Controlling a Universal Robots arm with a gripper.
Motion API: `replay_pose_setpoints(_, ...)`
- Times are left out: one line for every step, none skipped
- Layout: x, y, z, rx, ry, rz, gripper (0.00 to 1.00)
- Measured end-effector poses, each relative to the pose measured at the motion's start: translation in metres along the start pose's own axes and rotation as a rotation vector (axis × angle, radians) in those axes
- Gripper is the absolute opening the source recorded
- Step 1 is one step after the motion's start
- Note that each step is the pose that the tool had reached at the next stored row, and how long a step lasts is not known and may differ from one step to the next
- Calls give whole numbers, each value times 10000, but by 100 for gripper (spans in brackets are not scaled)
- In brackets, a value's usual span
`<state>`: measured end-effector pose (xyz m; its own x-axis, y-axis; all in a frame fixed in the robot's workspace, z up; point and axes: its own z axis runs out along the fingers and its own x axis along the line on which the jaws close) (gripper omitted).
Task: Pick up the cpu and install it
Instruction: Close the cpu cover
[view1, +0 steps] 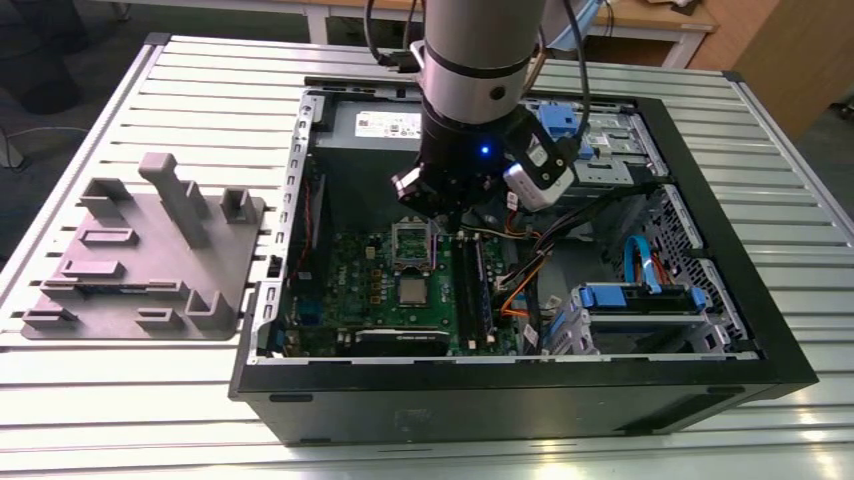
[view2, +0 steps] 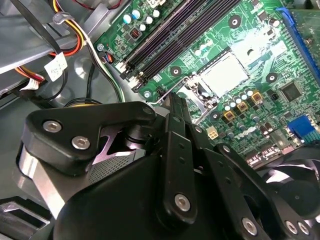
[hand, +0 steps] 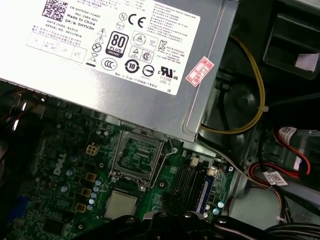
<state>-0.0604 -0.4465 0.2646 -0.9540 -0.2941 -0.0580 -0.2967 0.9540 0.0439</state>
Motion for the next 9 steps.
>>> replay_pose_setpoints(-1,5,2,-1,0,0,11)
replay_pose_setpoints(-3,11,3,0,0,0,11)
replay_pose_setpoints(-5,17,5,-1,0,0,11)
replay_pose_setpoints(-7,23,7,-1,0,-1,11)
replay_pose_setpoints(-9,28,8,0,0,-1,11)
replay_pose_setpoints(-10,31,9,0,0,-1,11)
replay_pose_setpoints(-10,33,11,-1,0,-2,11)
replay_pose_setpoints(-10,33,11,-1,0,-2,11)
replay_pose_setpoints(-10,34,15,0,1,-1,11)
